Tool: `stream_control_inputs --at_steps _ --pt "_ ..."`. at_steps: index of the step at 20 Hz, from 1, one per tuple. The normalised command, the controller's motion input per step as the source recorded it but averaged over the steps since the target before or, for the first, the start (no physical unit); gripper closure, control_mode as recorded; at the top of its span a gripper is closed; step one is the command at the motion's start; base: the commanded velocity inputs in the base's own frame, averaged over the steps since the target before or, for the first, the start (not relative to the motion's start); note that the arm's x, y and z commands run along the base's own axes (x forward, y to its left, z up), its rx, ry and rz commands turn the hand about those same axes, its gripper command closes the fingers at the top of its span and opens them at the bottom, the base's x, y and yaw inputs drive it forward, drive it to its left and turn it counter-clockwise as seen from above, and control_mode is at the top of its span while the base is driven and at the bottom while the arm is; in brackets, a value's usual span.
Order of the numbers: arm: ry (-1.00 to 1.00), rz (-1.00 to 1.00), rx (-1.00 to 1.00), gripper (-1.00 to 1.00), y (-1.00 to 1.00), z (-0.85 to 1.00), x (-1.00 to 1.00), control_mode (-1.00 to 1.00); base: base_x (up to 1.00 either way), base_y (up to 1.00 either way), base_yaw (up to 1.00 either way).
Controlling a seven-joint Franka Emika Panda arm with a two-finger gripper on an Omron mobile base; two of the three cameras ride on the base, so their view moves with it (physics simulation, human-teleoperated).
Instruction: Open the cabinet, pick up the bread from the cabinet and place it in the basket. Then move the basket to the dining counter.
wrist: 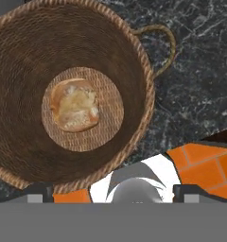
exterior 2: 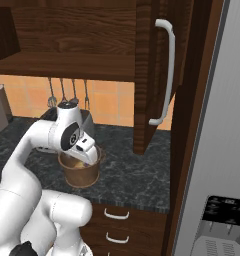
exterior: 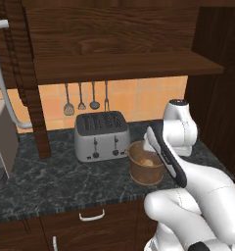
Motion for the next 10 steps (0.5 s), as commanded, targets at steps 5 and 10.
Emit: stream_control_inputs --at_steps 5,10 --pt "-0.04 -0.22 0.00 -1.00 0.00 -0.39 0.05 -1.00 0.00 0.00 0.00" --pt "-0.01 -0.13 0.00 -1.00 0.00 -0.47 0.16 -1.00 0.00 0.00 0.00"
